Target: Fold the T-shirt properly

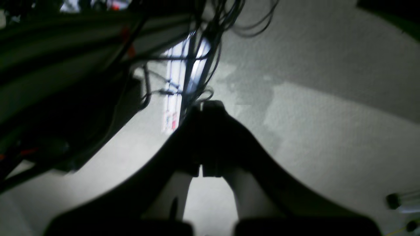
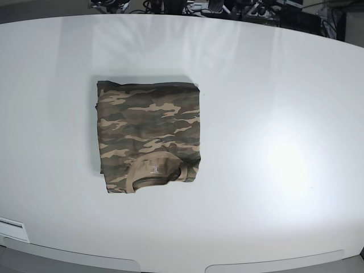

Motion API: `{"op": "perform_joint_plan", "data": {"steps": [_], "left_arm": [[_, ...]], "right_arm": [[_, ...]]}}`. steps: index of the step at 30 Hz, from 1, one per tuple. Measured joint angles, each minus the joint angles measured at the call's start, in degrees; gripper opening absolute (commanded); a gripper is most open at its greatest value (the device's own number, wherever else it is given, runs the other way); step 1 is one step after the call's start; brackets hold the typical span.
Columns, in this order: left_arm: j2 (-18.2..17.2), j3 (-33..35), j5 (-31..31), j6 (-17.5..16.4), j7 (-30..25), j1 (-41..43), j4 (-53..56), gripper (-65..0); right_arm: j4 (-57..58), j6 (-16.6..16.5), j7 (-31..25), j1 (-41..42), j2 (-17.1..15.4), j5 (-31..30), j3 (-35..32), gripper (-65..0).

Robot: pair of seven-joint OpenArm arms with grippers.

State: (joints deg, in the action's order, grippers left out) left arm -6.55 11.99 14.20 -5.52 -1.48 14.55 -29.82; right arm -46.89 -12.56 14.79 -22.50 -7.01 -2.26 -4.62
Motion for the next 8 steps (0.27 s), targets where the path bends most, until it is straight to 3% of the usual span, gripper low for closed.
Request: {"op": "perform_joint_plan", "data": {"steps": [4, 8], "left_arm": [[-0.37, 5.64, 3.41, 0.87, -1.01, -0.13, 0.81, -65.0], [0.46, 10.84, 3.67, 2.54, -2.62, 0.55, 1.01, -65.0]], "right_arm": [[0.00, 1.64, 0.02, 0.61, 0.00, 1.42, 0.00, -65.0], [0.00, 0.46, 0.13, 0.92, 0.59, 1.42, 0.00, -65.0]]}}
